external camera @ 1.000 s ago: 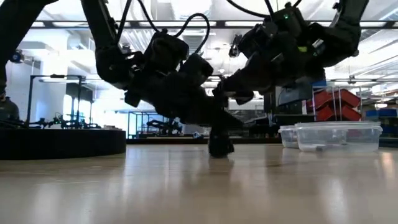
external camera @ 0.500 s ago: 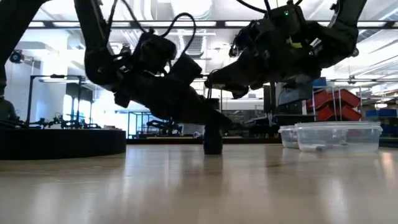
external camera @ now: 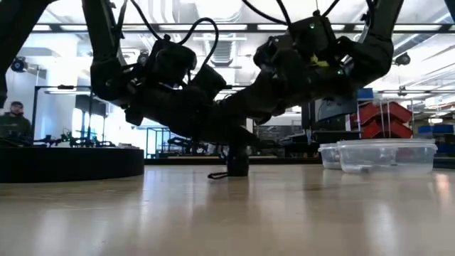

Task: Insert battery
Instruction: Close the black battery compartment

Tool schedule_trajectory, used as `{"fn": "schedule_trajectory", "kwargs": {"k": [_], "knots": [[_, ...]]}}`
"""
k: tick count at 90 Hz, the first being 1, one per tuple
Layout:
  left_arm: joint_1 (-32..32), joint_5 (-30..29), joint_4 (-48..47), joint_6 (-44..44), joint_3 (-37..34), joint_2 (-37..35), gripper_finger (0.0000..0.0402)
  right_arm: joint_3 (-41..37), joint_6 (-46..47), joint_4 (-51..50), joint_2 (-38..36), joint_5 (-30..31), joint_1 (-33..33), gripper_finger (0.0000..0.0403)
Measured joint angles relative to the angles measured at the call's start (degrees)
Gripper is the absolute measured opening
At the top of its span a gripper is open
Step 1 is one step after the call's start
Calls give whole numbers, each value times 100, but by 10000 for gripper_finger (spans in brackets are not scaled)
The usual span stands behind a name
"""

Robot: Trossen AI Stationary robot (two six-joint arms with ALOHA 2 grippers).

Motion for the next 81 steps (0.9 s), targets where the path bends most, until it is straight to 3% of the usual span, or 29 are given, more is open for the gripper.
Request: {"fn": "schedule_trajectory", "kwargs": {"k": [37, 81], "knots": [[0, -15, -8, -84, -107, 0, 121, -31, -46, -185, -75, 103, 0, 100], [-7, -36, -23, -112, -85, 0, 123, 21, -101, -314, -61, 104, 0, 187]]}}
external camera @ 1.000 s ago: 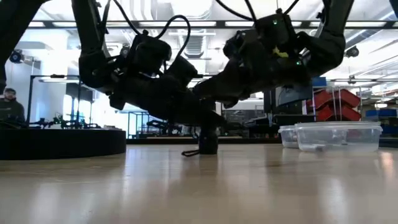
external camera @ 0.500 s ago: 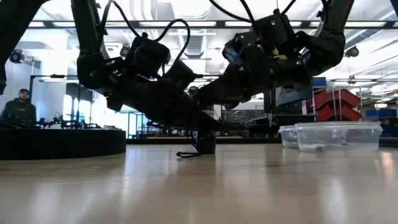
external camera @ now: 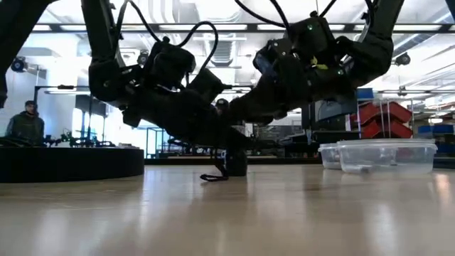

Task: Insert battery
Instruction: Close the black battery compartment

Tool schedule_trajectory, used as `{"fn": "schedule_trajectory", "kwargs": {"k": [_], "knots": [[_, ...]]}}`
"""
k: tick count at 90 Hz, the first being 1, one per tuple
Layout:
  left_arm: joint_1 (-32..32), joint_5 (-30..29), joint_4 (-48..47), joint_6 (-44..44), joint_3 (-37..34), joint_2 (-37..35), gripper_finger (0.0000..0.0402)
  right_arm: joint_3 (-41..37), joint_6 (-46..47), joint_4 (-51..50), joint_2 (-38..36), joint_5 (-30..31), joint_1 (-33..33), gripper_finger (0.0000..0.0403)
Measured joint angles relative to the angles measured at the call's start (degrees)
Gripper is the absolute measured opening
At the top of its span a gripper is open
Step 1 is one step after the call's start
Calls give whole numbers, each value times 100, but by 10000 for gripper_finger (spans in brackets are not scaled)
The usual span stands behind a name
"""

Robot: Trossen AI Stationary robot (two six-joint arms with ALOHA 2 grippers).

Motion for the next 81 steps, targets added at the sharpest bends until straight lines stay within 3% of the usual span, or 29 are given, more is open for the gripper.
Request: {"fn": "schedule_trajectory", "kwargs": {"k": [19, 54, 81], "knots": [[0, -98, -20, -11, -20, 1, 114, 0, 147, -64, -42, -50, 0, 210], [2, -267, -74, -13, -24, 1, 128, -2, -114, -1576, -774, -35, 0, 255], [2, -273, -92, -96, -26, 2, 120, -26, -155, -2158, -885, 46, 2, 255]]}}
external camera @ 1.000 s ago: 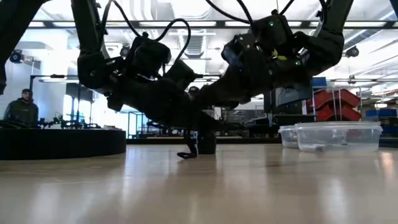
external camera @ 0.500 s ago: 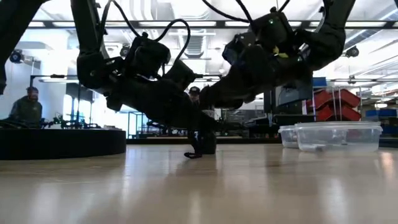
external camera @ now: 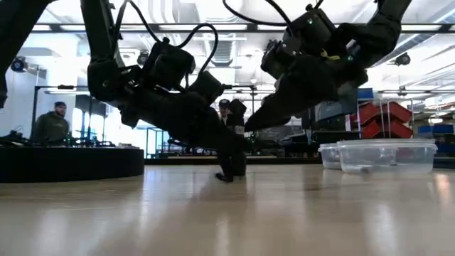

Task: Insert battery
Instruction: Close the black battery compartment

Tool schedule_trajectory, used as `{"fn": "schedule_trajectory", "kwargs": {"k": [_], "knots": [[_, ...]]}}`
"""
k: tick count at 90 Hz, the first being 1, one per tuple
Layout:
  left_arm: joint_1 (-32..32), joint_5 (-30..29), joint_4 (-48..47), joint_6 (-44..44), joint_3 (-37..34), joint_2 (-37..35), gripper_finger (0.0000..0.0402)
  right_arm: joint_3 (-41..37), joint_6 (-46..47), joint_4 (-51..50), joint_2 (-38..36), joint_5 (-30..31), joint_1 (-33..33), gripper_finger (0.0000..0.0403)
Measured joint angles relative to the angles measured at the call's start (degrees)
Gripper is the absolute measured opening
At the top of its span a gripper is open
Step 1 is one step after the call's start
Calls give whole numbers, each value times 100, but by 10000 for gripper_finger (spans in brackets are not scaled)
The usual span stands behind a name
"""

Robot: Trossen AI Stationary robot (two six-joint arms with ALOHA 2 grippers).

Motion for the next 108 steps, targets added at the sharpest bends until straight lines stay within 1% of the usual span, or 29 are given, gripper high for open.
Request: {"fn": "schedule_trajectory", "kwargs": {"k": [5, 13, 24, 36, 42, 56, 73, 84, 94, 108], "knots": [[0, 0, 2, -2, 0, 0, 117, -30, 6, -2, 0, 142, 0, 249], [0, 2, 0, 0, 0, 0, 115, -86, 68, -38, -40, 201, 5, 237], [0, 0, -9, -2, 0, 0, 120, -147, -75, -17, -122, 519, 132, 224], [0, 2, -23, -1, 0, -1, 127, -153, -943, 183, -162, 994, 315, 216], [0, 4, -26, 2, 0, -2, 129, -153, -1407, 256, -164, 1003, 330, 216], [-11, 104, -42, 51, 1, 0, 124, -153, -2177, 298, -188, 1010, 321, 225], [-15, 399, -63, 172, 2, 0, 113, -22, -3073, 299, -216, 816, 313, 236], [-15, 670, -76, 273, 2, 0, 112, 111, -3239, 344, -193, 395, 297, 238], [-20, 907, -101, 550, 2, 0, 116, 129, -3333, 501, -168, 66, 286, 231], [-22, 1470, -136, 932, 0, 0, 114, 164, -3362, 634, -61, -383, 286, 219]]}}
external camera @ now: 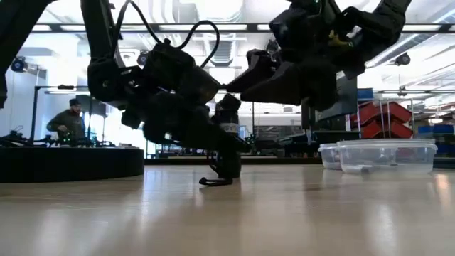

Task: Insert battery
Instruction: Close the black battery compartment

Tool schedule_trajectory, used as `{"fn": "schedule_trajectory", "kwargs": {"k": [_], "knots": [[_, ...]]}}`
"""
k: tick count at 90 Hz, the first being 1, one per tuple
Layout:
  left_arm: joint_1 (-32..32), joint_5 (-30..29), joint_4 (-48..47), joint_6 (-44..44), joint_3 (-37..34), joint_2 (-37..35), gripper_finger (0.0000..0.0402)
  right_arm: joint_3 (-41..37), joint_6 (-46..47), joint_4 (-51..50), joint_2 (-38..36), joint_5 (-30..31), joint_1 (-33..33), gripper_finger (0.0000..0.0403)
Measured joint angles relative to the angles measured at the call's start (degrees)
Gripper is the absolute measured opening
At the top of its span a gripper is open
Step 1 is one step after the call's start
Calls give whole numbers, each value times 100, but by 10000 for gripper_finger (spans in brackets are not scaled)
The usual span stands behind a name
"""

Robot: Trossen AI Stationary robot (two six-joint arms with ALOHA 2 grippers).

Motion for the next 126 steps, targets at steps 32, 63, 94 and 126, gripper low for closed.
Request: {"fn": "schedule_trajectory", "kwargs": {"k": [32, 63, 94, 126], "knots": [[-15, 456, 20, 512, 28, 4, 114, 247, -304, 607, 527, -616, 0, 220], [-33, 729, -163, 657, 15, 2, 103, 330, -392, 688, 780, -763, 24, 223], [-46, 718, -209, 612, 4, -5, 132, 335, -604, 696, 783, -772, 26, 200], [-44, 692, -282, 558, -68, -27, 132, 335, -792, 1148, 1160, -772, 26, 199]]}}
